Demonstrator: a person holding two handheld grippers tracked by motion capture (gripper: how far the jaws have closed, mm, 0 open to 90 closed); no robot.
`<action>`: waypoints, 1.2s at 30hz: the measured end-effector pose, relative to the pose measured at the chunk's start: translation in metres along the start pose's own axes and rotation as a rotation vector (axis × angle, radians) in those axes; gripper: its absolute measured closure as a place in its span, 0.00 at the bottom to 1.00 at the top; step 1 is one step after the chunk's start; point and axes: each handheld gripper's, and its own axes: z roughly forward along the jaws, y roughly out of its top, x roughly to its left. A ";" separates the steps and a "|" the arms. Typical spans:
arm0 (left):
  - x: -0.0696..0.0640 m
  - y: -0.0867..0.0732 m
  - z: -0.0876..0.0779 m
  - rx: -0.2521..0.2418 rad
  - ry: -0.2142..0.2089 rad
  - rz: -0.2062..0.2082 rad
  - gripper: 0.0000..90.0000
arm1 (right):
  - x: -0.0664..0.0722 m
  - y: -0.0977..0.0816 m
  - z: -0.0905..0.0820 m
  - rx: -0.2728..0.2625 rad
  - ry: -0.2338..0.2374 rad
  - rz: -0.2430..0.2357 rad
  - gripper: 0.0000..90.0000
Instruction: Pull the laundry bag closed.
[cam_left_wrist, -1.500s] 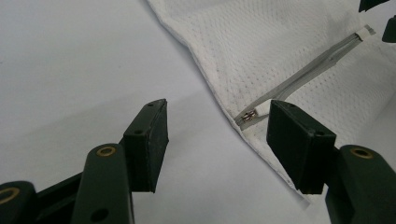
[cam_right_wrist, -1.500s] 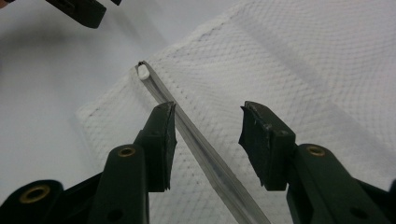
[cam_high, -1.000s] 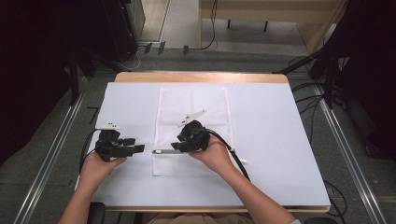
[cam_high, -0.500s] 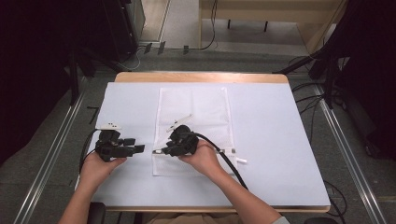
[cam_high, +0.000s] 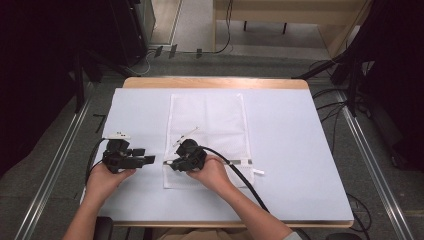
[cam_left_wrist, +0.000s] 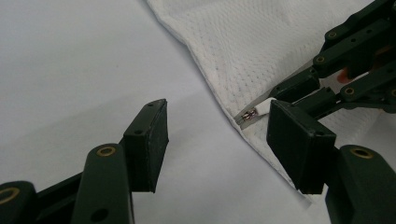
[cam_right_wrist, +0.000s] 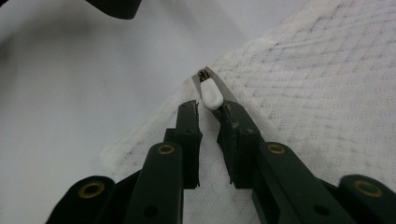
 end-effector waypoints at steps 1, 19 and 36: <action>0.000 0.000 0.000 0.000 -0.003 -0.003 0.43 | 0.000 0.001 0.001 -0.001 0.004 0.001 0.88; 0.001 0.000 0.000 0.001 -0.011 -0.005 0.45 | 0.002 0.016 0.015 0.002 0.000 0.011 0.94; -0.004 0.000 0.005 0.022 -0.068 0.035 0.49 | 0.005 0.026 0.000 -0.001 -0.003 -0.047 0.98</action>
